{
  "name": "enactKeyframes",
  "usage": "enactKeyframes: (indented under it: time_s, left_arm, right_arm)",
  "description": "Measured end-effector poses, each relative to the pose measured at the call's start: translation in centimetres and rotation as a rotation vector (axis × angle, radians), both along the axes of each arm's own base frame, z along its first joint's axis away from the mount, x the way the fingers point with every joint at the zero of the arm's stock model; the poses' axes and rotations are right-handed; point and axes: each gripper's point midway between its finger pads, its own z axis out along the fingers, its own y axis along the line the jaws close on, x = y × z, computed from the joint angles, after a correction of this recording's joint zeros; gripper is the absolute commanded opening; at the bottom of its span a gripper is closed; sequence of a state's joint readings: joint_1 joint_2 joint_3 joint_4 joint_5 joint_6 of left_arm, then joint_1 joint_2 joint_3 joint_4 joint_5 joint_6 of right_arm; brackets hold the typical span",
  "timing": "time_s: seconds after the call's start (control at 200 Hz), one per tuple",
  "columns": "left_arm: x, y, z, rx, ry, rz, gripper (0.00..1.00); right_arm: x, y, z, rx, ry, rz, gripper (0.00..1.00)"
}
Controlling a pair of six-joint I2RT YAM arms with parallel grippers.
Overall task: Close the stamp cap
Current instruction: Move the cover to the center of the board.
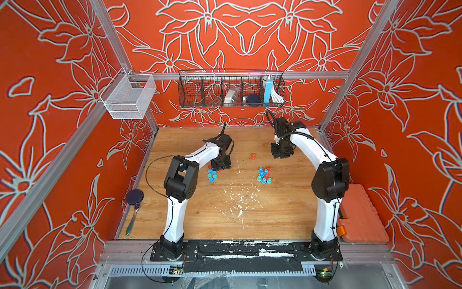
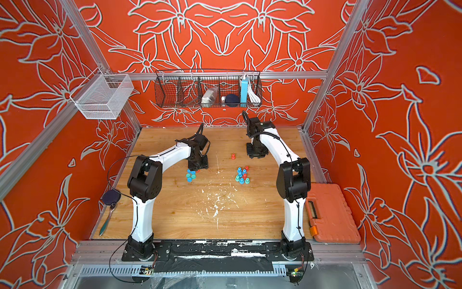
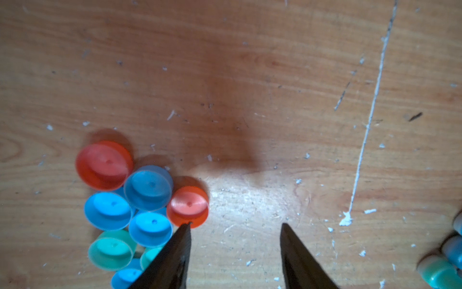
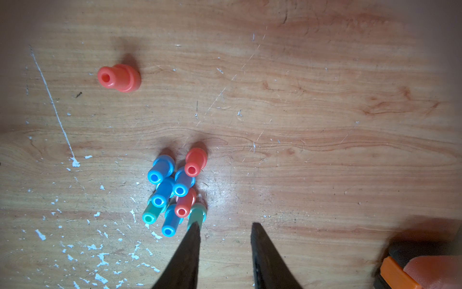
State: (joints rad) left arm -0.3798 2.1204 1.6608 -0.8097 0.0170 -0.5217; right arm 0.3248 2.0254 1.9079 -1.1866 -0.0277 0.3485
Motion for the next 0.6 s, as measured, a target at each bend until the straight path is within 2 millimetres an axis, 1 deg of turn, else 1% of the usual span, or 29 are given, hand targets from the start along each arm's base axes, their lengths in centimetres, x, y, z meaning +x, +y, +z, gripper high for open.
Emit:
enactKeyframes:
  time_s: [0.245,0.455,0.601]
  left_arm:
    - [0.2,0.0,-0.6,0.003,0.007,0.0,0.57]
    - [0.0,0.0,-1.5,0.011,0.026,0.0,0.57]
    - [0.1,0.0,-1.5,0.011,0.025,0.0,0.57]
  right_arm:
    - [0.0,-0.3,0.0,0.0,0.0,-0.003,0.36]
    - [0.0,-0.3,0.0,-0.001,0.0,0.003,0.36]
    - [0.0,-0.3,0.0,-0.002,0.0,0.008,0.35]
